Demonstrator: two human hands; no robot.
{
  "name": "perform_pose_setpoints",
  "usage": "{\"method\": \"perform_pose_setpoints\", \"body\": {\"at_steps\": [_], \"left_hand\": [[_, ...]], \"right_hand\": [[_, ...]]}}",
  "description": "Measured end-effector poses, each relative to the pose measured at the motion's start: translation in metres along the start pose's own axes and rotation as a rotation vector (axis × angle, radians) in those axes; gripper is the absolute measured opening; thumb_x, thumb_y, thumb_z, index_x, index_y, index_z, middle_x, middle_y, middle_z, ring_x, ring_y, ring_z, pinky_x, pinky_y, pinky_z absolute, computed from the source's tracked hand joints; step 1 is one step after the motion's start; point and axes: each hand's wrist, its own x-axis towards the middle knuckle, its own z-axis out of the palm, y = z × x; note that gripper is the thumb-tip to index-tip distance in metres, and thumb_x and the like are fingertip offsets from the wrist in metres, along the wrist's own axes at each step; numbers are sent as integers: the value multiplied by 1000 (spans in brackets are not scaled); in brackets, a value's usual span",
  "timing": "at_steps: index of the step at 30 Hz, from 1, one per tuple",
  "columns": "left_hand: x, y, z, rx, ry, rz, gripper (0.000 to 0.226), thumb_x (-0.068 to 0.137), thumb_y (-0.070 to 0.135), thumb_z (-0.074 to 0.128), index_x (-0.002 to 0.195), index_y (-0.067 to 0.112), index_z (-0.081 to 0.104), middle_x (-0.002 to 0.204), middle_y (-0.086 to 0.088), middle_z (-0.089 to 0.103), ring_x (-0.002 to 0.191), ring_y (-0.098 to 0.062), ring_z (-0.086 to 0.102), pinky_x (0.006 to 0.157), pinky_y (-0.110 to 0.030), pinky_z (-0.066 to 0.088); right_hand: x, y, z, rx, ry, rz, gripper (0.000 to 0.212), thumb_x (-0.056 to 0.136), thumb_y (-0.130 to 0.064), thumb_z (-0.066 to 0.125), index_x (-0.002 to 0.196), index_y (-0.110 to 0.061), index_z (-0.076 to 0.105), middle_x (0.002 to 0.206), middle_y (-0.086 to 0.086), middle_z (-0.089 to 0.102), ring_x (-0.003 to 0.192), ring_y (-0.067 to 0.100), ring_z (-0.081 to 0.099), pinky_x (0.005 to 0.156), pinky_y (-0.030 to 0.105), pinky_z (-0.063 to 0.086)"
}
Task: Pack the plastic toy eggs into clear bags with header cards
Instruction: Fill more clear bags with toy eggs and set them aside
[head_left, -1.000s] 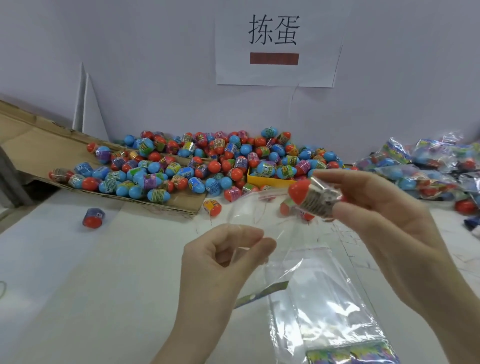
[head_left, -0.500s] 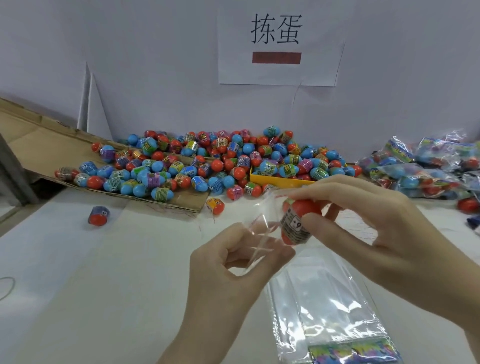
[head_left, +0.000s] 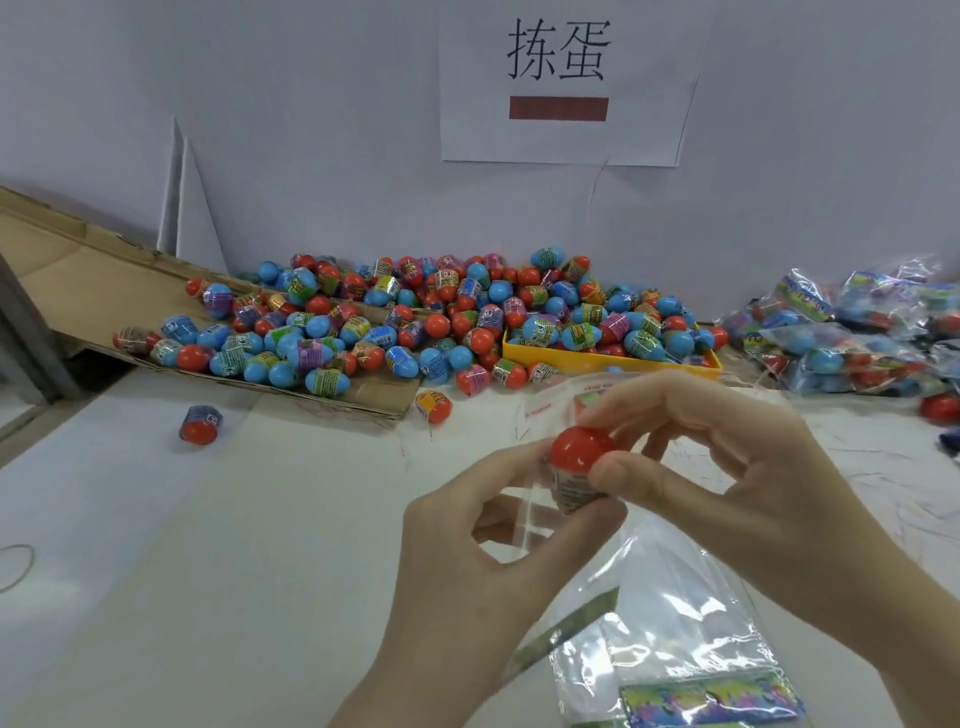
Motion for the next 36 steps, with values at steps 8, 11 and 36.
{"method": "perform_pose_setpoints", "body": {"at_steps": [8, 11, 36], "left_hand": [[6, -6, -5, -203, -43, -177, 33, 53, 45, 71, 83, 33, 75, 72, 0, 72, 62, -12, 68, 58, -17, 52], [6, -9, -4, -234, -42, -224, 32, 55, 36, 77, 86, 31, 74, 75, 0, 73, 64, -14, 69, 59, -18, 53], [5, -72, -13, -389, 41, -493, 57, 42, 32, 76, 96, 15, 68, 88, -3, 75, 77, -17, 71, 54, -17, 51]], "right_hand": [[-7, 7, -1, -181, -153, 32, 62, 48, -55, 77, 104, -46, 52, 105, -28, 60, 102, -7, 51, 88, 19, 37], [-5, 12, 3, -293, -102, 0, 54, 47, -42, 84, 94, -43, 57, 93, -31, 58, 95, 2, 49, 84, 38, 40], [42, 185, 16, -965, -60, 671, 46, 83, -52, 56, 121, -26, 52, 120, 1, 53, 113, 24, 41, 96, 40, 30]]}}
